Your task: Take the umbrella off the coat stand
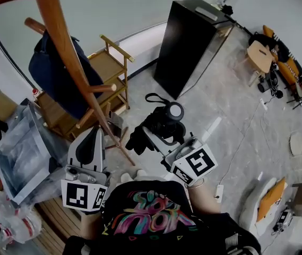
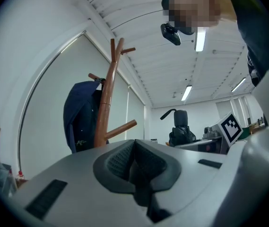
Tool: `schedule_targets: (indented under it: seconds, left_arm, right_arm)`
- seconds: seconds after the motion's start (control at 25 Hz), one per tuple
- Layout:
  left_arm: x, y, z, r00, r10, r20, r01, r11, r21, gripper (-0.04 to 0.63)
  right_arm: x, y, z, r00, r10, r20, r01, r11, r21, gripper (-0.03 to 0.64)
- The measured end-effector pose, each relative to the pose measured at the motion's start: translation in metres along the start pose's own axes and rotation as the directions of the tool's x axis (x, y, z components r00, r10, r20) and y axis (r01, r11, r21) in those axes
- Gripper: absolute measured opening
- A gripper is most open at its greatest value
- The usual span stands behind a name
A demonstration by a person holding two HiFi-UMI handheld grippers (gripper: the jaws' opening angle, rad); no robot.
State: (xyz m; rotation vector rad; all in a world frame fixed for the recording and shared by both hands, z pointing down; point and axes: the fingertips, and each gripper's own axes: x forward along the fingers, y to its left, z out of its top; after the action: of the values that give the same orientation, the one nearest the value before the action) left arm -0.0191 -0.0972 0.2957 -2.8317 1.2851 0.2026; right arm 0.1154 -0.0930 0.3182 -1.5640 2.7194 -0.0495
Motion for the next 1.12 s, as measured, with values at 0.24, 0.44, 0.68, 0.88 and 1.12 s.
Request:
schedule_targets:
  seconds: [0.24,0.44,0.68,0.88,1.12]
  left_arm:
    - [0.021,-0.021,-0.004,0.997,-0.08,-0.013,0.08,0.997,-0.01,0.025]
    - [0.032,-0.038,-0.005,0.993,-0.114,-0.021,0.113,0.993,-0.018,0.025]
    - [0.035,-0.024,-0.017,0.992,-0.125,-0.028,0.124,0.992,-0.033,0.025]
    - [0.036,-0.018,-0.02,0.993,-0.116,-0.03,0.115,0.993,-0.04,0.025]
    - [0.035,-0.013,-0.021,0.994,-0.102,-0.032,0.101,0.994,-0.035,0.025]
  right_arm:
    - [-0.041,-0.027,-0.006,0.993,-0.115,-0.023,0.115,0.993,0.023,0.273]
    - [-0.077,-0.049,-0.014,0.978,-0.197,-0.061,0.199,0.98,0.021,0.272]
    - [-0.084,-0.058,-0.036,0.957,-0.271,-0.099,0.276,0.961,0.034,0.27]
    - [-0.088,-0.066,-0.042,0.953,-0.284,-0.11,0.291,0.955,0.059,0.268]
    - [-0.085,-0.068,-0.048,0.951,-0.281,-0.126,0.289,0.956,0.044,0.268]
